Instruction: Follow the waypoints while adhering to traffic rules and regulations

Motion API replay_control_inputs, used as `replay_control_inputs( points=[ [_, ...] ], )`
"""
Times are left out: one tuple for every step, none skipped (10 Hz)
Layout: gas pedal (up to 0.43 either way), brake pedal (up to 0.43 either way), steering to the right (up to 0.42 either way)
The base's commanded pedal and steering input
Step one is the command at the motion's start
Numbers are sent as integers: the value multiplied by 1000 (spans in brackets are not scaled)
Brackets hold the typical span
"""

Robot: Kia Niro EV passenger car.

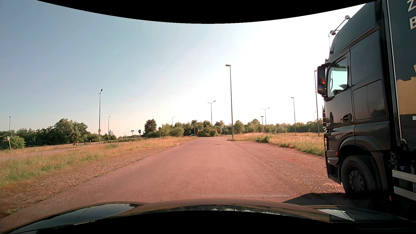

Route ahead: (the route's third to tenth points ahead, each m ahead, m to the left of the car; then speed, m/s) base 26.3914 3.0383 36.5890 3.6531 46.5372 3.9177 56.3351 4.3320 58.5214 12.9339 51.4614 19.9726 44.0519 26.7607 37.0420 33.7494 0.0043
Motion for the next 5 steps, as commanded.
replay_control_inputs(
  points=[
    [0, 518, -8],
    [0, 244, -9],
    [0, 6, -9],
    [0, 6, -10],
    [0, 6, -9]
  ],
)
